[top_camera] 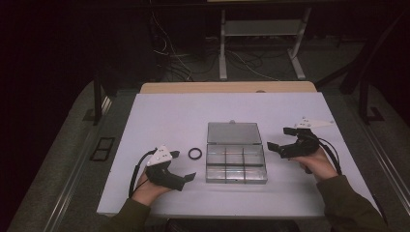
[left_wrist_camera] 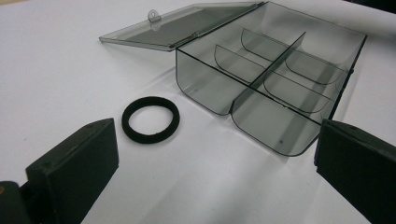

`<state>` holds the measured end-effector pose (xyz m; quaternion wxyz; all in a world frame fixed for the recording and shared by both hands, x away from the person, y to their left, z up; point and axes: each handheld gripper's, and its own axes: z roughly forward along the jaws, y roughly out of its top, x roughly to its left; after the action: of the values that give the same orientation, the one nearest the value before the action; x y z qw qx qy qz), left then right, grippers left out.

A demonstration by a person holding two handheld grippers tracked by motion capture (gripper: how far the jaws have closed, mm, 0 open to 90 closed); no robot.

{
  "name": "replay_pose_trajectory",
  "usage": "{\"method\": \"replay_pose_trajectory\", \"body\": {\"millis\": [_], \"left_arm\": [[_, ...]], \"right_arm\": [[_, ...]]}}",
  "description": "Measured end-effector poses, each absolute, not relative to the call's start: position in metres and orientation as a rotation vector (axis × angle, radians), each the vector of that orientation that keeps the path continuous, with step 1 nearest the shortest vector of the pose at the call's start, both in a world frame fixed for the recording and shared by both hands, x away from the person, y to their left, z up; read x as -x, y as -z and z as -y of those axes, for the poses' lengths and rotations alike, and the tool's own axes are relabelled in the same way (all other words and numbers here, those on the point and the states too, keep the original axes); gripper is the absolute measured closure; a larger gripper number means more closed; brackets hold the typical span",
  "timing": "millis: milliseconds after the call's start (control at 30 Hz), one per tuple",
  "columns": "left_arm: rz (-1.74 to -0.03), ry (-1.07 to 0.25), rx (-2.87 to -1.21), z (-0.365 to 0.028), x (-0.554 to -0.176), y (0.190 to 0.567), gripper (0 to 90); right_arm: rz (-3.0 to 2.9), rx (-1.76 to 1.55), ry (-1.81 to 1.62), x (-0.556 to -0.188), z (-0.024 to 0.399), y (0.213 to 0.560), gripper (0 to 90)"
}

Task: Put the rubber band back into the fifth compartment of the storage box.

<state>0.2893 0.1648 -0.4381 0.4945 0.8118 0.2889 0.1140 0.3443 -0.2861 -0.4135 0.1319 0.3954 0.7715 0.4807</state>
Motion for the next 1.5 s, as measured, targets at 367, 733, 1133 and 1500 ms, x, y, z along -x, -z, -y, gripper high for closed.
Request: {"method": "replay_pose_trajectory", "body": {"millis": [367, 733, 1133, 1500], "left_arm": [[-0.697, -0.279, -1.971, -0.166, -0.289, 0.439, 0.0], [-0.706, -0.283, -1.976, -0.165, -0.289, 0.439, 0.0], [-0.717, -0.317, -1.979, -0.164, -0.292, 0.436, 1.8], [-0.733, -0.34, -1.971, -0.171, -0.304, 0.431, 14.0]], "right_arm": [[-2.253, -1.149, -1.413, -0.312, 0.292, 0.424, 0.5], [-2.267, -1.138, -1.411, -0.285, 0.297, 0.437, 0.5], [-2.281, -1.136, -1.412, -0.268, 0.303, 0.444, 0.5], [-2.285, -1.147, -1.406, -0.269, 0.302, 0.446, 0.5]]}}
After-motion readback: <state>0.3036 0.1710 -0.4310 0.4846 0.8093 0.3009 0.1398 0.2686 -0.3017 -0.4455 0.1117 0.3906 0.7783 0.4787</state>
